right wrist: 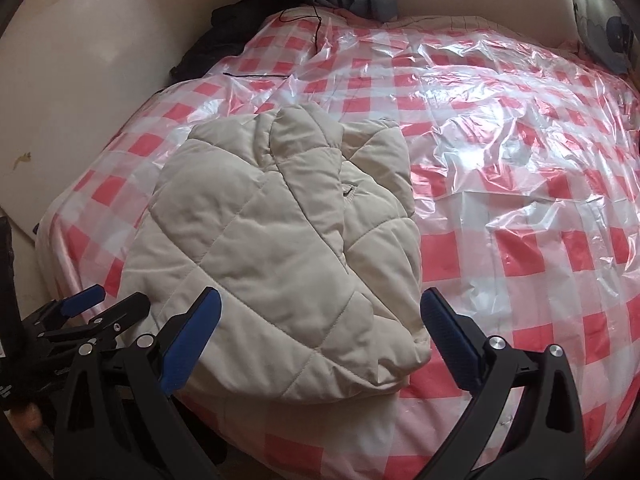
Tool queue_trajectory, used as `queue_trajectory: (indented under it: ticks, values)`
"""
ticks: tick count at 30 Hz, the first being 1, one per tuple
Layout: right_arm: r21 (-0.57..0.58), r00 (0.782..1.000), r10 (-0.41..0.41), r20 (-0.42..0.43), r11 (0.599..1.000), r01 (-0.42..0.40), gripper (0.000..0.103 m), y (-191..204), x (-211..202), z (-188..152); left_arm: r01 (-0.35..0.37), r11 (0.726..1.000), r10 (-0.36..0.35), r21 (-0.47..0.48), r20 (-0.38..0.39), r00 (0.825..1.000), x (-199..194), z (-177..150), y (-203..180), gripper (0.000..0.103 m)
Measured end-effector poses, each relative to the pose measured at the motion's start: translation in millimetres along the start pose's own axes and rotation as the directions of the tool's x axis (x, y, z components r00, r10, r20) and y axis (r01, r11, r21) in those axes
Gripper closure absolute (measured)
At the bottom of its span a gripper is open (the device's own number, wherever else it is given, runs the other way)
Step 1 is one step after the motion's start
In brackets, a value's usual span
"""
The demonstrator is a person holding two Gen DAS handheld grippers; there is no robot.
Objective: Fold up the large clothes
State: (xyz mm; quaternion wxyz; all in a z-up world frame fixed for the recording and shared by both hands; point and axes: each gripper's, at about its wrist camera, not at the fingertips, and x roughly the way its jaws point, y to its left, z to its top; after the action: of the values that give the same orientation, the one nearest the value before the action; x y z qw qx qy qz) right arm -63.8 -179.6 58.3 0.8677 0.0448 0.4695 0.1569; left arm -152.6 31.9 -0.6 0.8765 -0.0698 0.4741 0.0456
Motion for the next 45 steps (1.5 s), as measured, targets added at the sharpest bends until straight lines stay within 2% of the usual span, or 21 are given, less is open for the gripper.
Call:
queue_trajectory:
  ticks: [7, 28, 34, 45]
  values:
    - [-0.026, 1.0, -0.021, 0.001, 0.999, 0.021, 0.007, 8.8, -0.4, -5.1, -0.031, 0.998, 0.029, 0.047, 0.027, 0.999, -7.0, -0.1, -8.1, 0.007]
    - [-0.045, 0.999, -0.037, -0.004, 0.998, 0.037, 0.007, 7.8, 3.1, -6.4, -0.036, 0.998, 0.032, 0.056, 0.073, 0.997, -17.3, -0.7, -16.0, 0.007]
    - [-0.049, 0.999, -0.036, -0.003, 0.998, 0.036, 0.007, 8.0, 2.6, -6.9, -0.065, 0.995, 0.061, 0.082, 0.05, 0.997, -14.2, 1.7, -23.3, 0.007]
    - [-0.048, 0.999, -0.038, -0.005, 0.998, 0.037, 0.007, 7.9, 3.1, -6.6, -0.042, 0.997, 0.038, 0.061, 0.063, 0.997, -17.7, 1.6, -22.8, 0.007]
